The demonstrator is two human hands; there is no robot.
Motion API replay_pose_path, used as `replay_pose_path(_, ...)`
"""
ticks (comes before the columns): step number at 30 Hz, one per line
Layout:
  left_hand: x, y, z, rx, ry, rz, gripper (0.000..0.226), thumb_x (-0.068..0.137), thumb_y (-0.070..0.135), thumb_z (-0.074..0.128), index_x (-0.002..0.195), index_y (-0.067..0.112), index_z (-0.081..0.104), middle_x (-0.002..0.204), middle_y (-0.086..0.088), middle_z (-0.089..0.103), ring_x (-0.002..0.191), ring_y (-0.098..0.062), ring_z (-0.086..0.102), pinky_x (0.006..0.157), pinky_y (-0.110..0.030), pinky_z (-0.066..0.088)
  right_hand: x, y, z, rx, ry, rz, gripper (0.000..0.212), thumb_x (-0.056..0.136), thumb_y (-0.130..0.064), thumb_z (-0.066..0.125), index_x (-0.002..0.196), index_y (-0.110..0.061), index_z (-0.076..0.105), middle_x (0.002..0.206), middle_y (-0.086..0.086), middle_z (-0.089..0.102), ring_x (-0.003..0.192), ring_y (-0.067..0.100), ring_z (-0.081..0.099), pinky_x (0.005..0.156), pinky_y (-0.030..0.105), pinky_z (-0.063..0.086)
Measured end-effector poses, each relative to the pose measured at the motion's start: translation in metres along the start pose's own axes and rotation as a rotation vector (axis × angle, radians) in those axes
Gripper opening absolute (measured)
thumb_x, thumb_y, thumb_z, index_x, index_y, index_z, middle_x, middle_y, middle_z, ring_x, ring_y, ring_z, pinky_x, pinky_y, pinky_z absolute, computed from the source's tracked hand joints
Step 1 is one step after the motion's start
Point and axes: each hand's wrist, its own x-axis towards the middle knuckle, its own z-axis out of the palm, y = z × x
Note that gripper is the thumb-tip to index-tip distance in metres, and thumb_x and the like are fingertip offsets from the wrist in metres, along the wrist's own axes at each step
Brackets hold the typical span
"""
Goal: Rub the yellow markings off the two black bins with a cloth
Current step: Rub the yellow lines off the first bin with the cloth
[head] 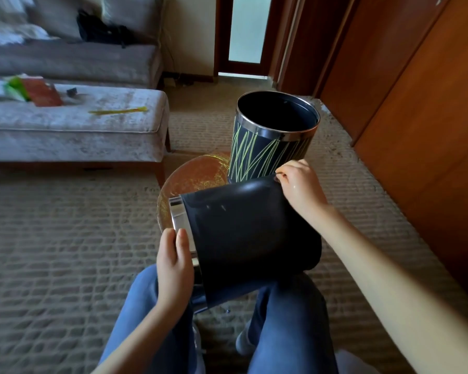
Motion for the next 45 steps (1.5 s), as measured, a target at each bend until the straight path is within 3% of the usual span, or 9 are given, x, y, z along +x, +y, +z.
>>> replay_pose_path(9, 0.007, 0.000, 0.003, -0.122, 0.007, -0.012, 0.035, 0.102, 0.029, 0.036, 0.084, 0.002, 0.049, 0.076, -0.012, 0.052, 0.069, -0.007, 0.047, 0.067, -0.016, 0.042, -0.083, -0.170, 0.032, 0.413, 0.072, -0.265, 0.027, 0.095, -0.007, 0.057, 0.117, 0.002, 0.069, 0.123, 0.014, 0.067, 0.110, 0.030, 0.058, 0.103, 0.035, 0.043)
replay_pose_path(14, 0.001, 0.002, 0.003, -0.082, -0.008, -0.036, 0.030, 0.108, 0.014, 0.037, 0.082, 0.002, 0.047, 0.074, -0.006, 0.046, 0.065, -0.001, 0.043, 0.066, -0.013, 0.040, -0.096, -0.120, 0.029, 0.241, 0.044, -0.439, 0.041, 0.097, -0.004, 0.053, 0.138, -0.003, 0.056, 0.147, 0.013, 0.050, 0.132, 0.030, 0.050, 0.115, 0.043, 0.035)
replay_pose_path(19, 0.003, 0.002, -0.001, -0.059, -0.047, -0.080, 0.034, 0.108, 0.022, 0.038, 0.087, -0.004, 0.047, 0.081, -0.021, 0.048, 0.068, -0.007, 0.043, 0.067, -0.022, 0.041, -0.084, -0.035, 0.015, 0.050, 0.131, -0.124, 0.037, 0.100, -0.017, 0.048, 0.135, -0.010, 0.060, 0.145, 0.012, 0.053, 0.134, 0.033, 0.049, 0.112, 0.056, 0.035)
replay_pose_path(23, 0.047, 0.007, 0.008, -0.073, -0.066, -0.292, 0.038, 0.107, 0.033, 0.036, 0.104, 0.002, 0.058, 0.102, -0.022, 0.063, 0.093, -0.031, 0.062, 0.087, -0.043, 0.052, -0.089, -0.007, 0.005, 0.002, 0.114, 0.006, 0.041, 0.103, -0.025, 0.041, 0.138, -0.010, 0.056, 0.148, 0.013, 0.047, 0.135, 0.035, 0.045, 0.106, 0.055, 0.042)
replay_pose_path(28, 0.109, 0.007, 0.018, 0.059, -0.102, -0.283, 0.043, 0.107, 0.036, 0.037, 0.098, 0.003, 0.062, 0.085, -0.008, 0.062, 0.073, -0.017, 0.057, 0.060, -0.030, 0.043, -0.126, -0.034, 0.006, -0.016, 0.138, -0.014, 0.044, 0.099, -0.011, 0.049, 0.143, -0.008, 0.050, 0.154, 0.014, 0.041, 0.140, 0.034, 0.040, 0.111, 0.057, 0.035)
replay_pose_path(31, 0.106, 0.001, 0.012, 0.127, -0.112, -0.169, 0.043, 0.108, 0.035, 0.035, 0.089, 0.004, 0.058, 0.081, -0.005, 0.059, 0.071, -0.014, 0.053, 0.060, -0.028, 0.040, -0.142, -0.046, 0.011, -0.024, 0.120, -0.145, 0.050, 0.093, 0.003, 0.056, 0.143, -0.006, 0.051, 0.154, 0.014, 0.040, 0.142, 0.036, 0.037, 0.115, 0.056, 0.031)
replay_pose_path(35, 0.082, -0.008, 0.001, 0.101, -0.122, -0.090, 0.041, 0.108, 0.033, 0.035, 0.082, 0.007, 0.053, 0.075, -0.003, 0.055, 0.065, -0.006, 0.048, 0.062, -0.026, 0.040, -0.115, -0.092, 0.021, 0.096, -0.019, -0.319, 0.065, 0.091, 0.009, 0.055, 0.151, -0.007, 0.036, 0.156, 0.012, 0.037, 0.147, 0.032, 0.029, 0.121, 0.052, 0.021)
replay_pose_path(39, 0.061, -0.018, -0.008, 0.060, -0.108, -0.017, 0.036, 0.109, 0.025, 0.036, 0.088, 0.006, 0.058, 0.081, -0.009, 0.060, 0.071, -0.011, 0.053, 0.071, -0.031, 0.044, -0.056, -0.142, 0.041, 0.181, -0.215, -0.412, 0.045, 0.098, -0.003, 0.049, 0.143, -0.002, 0.047, 0.153, 0.015, 0.041, 0.145, 0.033, 0.032, 0.122, 0.047, 0.021)
replay_pose_path(45, 0.039, -0.029, -0.016, -0.028, -0.101, -0.029, 0.040, 0.102, 0.048, 0.036, 0.075, 0.020, 0.045, 0.066, 0.001, 0.044, 0.061, -0.016, 0.041, 0.062, -0.041, 0.038, 0.037, -0.130, 0.034, 0.186, -0.593, 0.005, 0.040, 0.107, -0.023, 0.035, 0.144, -0.011, 0.046, 0.151, 0.008, 0.045, 0.139, 0.026, 0.039, 0.113, 0.039, 0.032)
